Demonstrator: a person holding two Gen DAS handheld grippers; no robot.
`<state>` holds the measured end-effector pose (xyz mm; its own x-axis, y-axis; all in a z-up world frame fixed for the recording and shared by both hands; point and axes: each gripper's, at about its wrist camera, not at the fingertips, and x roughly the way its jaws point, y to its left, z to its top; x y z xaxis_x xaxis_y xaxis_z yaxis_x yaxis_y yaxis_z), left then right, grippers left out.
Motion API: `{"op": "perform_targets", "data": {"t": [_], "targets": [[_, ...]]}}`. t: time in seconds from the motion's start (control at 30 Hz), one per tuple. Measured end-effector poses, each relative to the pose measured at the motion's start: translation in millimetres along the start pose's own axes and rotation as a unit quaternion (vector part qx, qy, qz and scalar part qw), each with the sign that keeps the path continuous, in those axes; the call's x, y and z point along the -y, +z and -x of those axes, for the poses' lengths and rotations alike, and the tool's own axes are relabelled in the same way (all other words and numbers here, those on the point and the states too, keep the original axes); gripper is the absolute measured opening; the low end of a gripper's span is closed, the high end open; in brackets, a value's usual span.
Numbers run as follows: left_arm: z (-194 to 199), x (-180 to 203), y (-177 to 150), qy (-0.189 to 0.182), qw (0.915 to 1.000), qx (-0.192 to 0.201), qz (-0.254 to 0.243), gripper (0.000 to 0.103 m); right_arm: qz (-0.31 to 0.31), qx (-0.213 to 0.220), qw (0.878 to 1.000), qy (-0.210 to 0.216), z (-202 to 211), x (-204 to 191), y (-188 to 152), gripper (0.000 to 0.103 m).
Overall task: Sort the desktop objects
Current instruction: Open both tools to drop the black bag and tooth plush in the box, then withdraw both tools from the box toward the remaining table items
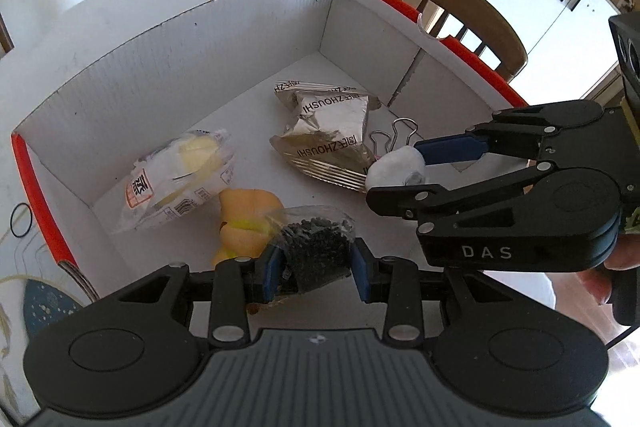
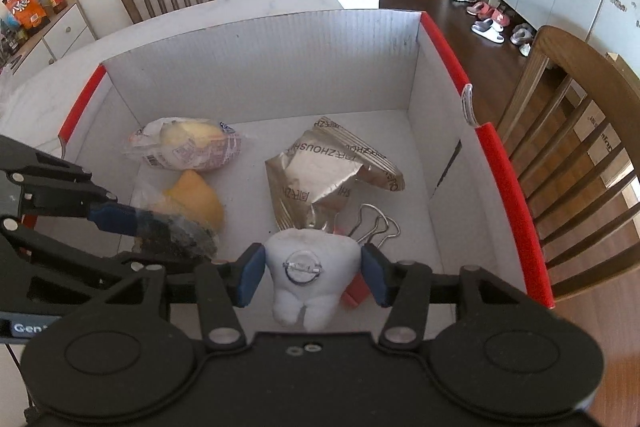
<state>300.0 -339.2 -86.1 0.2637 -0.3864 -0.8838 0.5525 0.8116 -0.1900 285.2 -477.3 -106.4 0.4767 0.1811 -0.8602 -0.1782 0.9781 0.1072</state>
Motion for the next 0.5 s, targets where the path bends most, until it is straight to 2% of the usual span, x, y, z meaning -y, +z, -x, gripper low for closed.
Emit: {"op": "perform_targets", "data": {"t": [0.17,0.23,0.3,0.5], "targets": [[3,1,-1,0.003,1.0000,0.007,0.001,0.045,-0.011,0.004,1.000,0.002,3,4,2,0.058],[6,1,-3,0.004,0.9999,0.012,0.002,0.053,-0.018,0.007,1.000,0.005,6,5,3,0.060],[9,0,-4,0.002,0.9998,0.018,0.003,0.054,-0.024,0.010,1.000,0.011,9,5,3,0.063],[23,1,-10,0.001,0.9994,0.036,0.004,0.054,-0.025,0.022,0.999,0.019,21,1,3,0.063]]}}
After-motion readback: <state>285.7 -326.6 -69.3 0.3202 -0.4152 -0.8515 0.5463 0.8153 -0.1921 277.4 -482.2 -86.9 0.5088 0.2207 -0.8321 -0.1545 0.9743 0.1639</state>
